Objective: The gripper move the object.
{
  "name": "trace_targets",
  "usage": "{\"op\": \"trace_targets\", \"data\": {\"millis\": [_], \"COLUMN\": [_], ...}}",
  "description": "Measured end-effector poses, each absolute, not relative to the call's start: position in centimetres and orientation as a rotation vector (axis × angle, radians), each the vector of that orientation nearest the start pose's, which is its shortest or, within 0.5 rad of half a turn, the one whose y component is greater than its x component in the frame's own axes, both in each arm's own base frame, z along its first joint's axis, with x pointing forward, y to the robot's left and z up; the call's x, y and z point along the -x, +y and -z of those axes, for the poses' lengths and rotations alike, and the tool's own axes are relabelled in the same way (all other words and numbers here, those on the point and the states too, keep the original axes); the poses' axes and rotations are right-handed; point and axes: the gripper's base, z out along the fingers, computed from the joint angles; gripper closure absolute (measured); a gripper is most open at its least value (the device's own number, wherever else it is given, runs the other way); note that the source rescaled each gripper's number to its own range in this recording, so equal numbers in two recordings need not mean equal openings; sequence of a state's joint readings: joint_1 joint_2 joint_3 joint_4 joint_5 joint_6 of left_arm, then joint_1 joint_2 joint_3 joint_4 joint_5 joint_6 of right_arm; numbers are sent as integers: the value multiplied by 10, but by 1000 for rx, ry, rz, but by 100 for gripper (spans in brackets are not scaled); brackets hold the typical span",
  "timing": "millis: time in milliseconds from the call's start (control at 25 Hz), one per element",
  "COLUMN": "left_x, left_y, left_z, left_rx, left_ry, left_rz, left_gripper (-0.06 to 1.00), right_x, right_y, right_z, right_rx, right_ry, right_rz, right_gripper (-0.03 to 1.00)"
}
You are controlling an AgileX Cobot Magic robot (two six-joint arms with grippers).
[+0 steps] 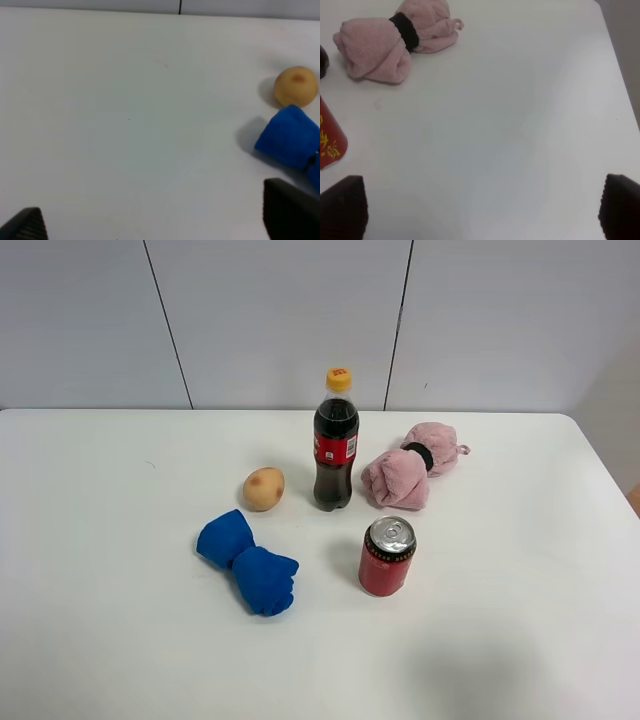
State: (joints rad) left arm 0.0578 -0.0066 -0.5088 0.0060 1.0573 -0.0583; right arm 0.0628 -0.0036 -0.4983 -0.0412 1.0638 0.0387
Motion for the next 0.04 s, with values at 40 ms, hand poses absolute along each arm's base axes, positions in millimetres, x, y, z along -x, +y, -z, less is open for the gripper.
{"op": "trace_targets", "data": {"millis": [40], "left_x": [7], "left_y": [0], "left_z": [-280], "left_rx": [118], "left_ry": [2022], "left_rz": [-7], "left_gripper": [-6], "right_x": [5], "right_y": [-4], "right_z": [-277], "right_rx": [23], "right_ry": [2045], "right_rz": [-14], "right_gripper": [-3]}}
